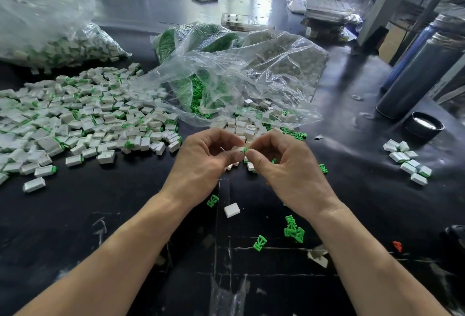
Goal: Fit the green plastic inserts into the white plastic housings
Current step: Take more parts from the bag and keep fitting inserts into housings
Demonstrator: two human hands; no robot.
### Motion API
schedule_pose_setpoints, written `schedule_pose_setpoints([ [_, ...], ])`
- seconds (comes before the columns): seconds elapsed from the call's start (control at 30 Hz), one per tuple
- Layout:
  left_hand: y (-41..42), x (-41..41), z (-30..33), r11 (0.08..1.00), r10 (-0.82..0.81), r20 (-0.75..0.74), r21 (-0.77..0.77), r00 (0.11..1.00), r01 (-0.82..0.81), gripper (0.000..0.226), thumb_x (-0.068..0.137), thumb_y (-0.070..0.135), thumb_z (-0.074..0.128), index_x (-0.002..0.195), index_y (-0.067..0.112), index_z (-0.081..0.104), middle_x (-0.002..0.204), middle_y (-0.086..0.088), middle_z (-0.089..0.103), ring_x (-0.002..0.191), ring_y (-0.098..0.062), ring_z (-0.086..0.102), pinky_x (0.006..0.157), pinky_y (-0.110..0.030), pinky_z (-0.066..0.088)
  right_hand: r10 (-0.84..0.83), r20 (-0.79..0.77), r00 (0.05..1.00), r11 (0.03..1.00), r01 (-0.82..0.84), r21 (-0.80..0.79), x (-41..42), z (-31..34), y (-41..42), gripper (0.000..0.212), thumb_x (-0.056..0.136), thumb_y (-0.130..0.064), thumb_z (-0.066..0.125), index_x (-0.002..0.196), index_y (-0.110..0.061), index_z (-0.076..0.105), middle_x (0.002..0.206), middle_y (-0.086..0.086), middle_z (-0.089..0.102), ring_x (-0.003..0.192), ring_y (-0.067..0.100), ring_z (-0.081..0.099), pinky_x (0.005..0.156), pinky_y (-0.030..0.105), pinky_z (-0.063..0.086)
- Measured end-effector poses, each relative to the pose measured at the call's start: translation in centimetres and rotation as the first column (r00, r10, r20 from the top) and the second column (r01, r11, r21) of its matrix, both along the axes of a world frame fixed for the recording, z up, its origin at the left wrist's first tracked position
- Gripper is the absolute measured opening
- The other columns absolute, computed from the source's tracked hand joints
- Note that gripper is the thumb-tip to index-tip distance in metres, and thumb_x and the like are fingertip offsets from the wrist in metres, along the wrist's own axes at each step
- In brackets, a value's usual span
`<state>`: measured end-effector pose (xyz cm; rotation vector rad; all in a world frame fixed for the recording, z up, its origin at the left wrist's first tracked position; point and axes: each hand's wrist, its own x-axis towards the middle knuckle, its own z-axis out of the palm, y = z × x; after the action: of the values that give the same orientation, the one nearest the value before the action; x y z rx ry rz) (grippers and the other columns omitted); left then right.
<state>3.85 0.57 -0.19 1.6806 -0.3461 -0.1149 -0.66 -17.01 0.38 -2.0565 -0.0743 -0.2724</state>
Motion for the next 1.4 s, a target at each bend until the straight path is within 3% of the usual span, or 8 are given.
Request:
schedule_pose_setpoints([
  [0.27, 0.2, 0.3, -0.2, 0.999, -0.024, -0.021, -0.023, 0.999, 0.024, 0.014, 0.085, 0.005, 0.079, 0.084, 0.018, 0.075, 0.078, 0.002, 0.071, 0.068, -0.004, 0.062, 0.060, -0.017, 0.050, 0.001, 0.019, 1.000, 0.999, -0.001, 0.045, 0.3, -0.9, 0.3, 0.013, 0.097, -0.025, 0.072, 0.088, -0.032, 0.068, 0.075, -0.007, 0.068, 0.062, 0.006, 0.060, 0.065, 0.043, 0.059],
  [0.6, -0.7, -0.4, -0.4, 0.984, 0.068, -0.096, -0.159, 0.993, -0.083, 0.010, 0.084, 0.001, 0.077, 0.084, 0.010, 0.076, 0.071, 0.004, 0.071, 0.059, -0.002, 0.057, 0.058, -0.016, 0.048, -0.069, 0.039, 0.997, 0.972, 0.058, 0.226, 0.1, -1.3, 1.5, 0.010, 0.097, -0.017, 0.073, 0.089, -0.023, 0.070, 0.073, 0.000, 0.067, 0.061, 0.016, 0.065, 0.055, 0.029, 0.057],
  [0.8, -0.7, -0.5, -0.6, 0.973, 0.079, -0.164, -0.201, 0.983, -0.111, 0.019, 0.084, 0.002, 0.078, 0.078, 0.020, 0.078, 0.072, 0.003, 0.072, 0.059, -0.005, 0.058, 0.058, -0.019, 0.051, -0.087, 0.051, 0.995, 0.972, 0.074, 0.222, -0.1, -1.2, 2.0, 0.008, 0.098, -0.016, 0.072, 0.092, -0.022, 0.070, 0.073, -0.004, 0.068, 0.061, 0.018, 0.066, 0.059, 0.040, 0.062],
  [0.9, -0.4, -0.5, -0.5, 0.987, 0.068, -0.105, -0.140, 0.992, -0.082, 0.015, 0.083, 0.000, 0.078, 0.081, 0.015, 0.078, 0.075, -0.002, 0.074, 0.065, -0.008, 0.061, 0.060, -0.019, 0.051, -0.074, 0.037, 0.997, 0.981, 0.066, 0.183, 0.0, -1.3, 1.7, 0.013, 0.096, -0.015, 0.073, 0.087, -0.024, 0.070, 0.075, 0.000, 0.067, 0.069, 0.026, 0.066, 0.057, 0.030, 0.058],
  [1.03, -0.2, -0.3, -0.1, 0.997, 0.071, -0.024, -0.041, 0.997, -0.072, 0.016, 0.080, -0.001, 0.081, 0.082, 0.015, 0.078, 0.080, -0.005, 0.077, 0.074, -0.017, 0.070, 0.073, -0.033, 0.059, -0.070, 0.029, 0.997, 0.992, 0.067, 0.104, 0.1, -1.2, 1.3, 0.017, 0.093, -0.010, 0.075, 0.083, -0.023, 0.072, 0.077, 0.001, 0.069, 0.068, 0.023, 0.067, 0.060, 0.036, 0.060],
  [1.2, -0.3, -0.2, 0.2, 0.998, 0.040, -0.024, -0.056, 0.999, -0.041, 0.012, 0.080, -0.003, 0.080, 0.085, 0.008, 0.077, 0.077, -0.011, 0.074, 0.066, -0.014, 0.062, 0.067, -0.026, 0.054, -0.025, -0.038, 0.999, 0.945, 0.036, 0.324, 0.2, -0.5, 0.9, 0.015, 0.088, 0.000, 0.078, 0.081, -0.013, 0.077, 0.068, 0.001, 0.071, 0.058, 0.010, 0.063, 0.055, 0.022, 0.054],
  [1.33, -0.6, 0.1, 0.0, 0.989, 0.030, -0.067, -0.143, 0.997, -0.040, 0.008, 0.083, 0.001, 0.079, 0.089, 0.006, 0.076, 0.074, -0.004, 0.070, 0.062, -0.012, 0.055, 0.061, -0.022, 0.049, -0.033, -0.006, 0.999, 0.910, 0.032, 0.413, 0.5, -0.1, 0.7, 0.012, 0.095, 0.002, 0.069, 0.089, -0.004, 0.079, 0.074, 0.019, 0.070, 0.055, 0.016, 0.058, 0.051, 0.026, 0.053],
  [1.4, -0.7, 0.1, -0.1, 0.986, 0.026, -0.061, -0.163, 0.998, -0.035, 0.007, 0.084, 0.003, 0.079, 0.089, 0.008, 0.076, 0.075, -0.002, 0.071, 0.064, -0.010, 0.056, 0.062, -0.022, 0.050, -0.056, -0.015, 0.998, 0.906, 0.058, 0.419, 0.4, -0.3, 0.7, 0.015, 0.101, -0.006, 0.064, 0.093, -0.004, 0.076, 0.074, 0.016, 0.070, 0.054, 0.017, 0.057, 0.047, 0.029, 0.051],
])
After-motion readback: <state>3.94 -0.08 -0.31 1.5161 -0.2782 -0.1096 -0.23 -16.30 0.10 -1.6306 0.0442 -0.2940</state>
